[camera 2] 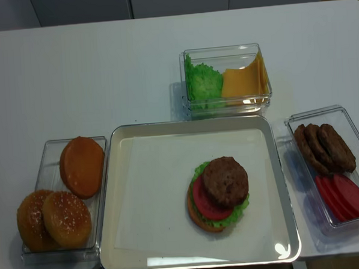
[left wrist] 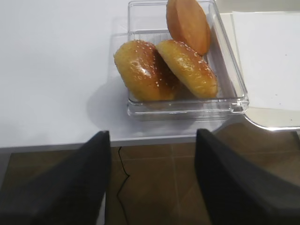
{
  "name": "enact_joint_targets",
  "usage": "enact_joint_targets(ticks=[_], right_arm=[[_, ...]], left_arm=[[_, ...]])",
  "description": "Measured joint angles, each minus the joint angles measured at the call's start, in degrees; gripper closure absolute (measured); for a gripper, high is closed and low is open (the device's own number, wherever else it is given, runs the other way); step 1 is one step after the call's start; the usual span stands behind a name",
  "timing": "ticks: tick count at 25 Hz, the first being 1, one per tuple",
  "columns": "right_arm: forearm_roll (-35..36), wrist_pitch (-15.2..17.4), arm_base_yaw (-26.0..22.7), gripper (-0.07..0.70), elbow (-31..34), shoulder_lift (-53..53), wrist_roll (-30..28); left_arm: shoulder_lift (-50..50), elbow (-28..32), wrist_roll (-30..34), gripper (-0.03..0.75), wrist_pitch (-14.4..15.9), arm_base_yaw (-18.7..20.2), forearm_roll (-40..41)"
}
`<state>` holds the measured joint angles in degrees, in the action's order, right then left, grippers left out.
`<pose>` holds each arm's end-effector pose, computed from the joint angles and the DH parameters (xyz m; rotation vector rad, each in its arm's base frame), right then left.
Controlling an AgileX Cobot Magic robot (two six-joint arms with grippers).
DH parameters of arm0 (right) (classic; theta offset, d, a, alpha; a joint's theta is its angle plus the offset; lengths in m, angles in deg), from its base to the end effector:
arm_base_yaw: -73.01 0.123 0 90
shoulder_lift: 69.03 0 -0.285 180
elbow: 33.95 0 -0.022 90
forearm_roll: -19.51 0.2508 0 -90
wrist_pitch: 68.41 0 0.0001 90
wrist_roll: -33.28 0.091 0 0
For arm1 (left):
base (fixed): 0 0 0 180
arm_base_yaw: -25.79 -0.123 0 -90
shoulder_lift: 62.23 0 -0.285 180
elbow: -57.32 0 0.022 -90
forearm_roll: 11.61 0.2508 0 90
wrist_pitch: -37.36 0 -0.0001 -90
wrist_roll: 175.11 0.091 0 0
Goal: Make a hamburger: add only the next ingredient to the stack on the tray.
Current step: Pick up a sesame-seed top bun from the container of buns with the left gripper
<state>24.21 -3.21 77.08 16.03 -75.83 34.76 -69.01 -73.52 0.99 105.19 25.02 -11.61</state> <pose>-0.0087 0.0062 0.2645 -0.0555 2.1292 0.1567 -0.0120 -0.0002 0.2647 -0.0880 2.1586 -0.0315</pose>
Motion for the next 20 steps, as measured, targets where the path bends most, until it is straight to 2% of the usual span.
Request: enact_joint_targets(ticks=[12,18,20], right_arm=[[0.0,0.0,0.0,0.136,0.0,0.0,0.0],[0.0,0.0,0.0,0.136,0.0,0.0,-0.1],[0.0,0.0,0.0,0.136,0.0,0.0,-0.3]], left_arm=[[0.0,0.0,0.0,0.295,-0.3,0.0,0.0],[-0.2,-1.4,-1.3,0.234,-1.6,0.0,-0.9],[-2.9,-1.7,-1.6,0.221,-1.9,0.0,-2.4]])
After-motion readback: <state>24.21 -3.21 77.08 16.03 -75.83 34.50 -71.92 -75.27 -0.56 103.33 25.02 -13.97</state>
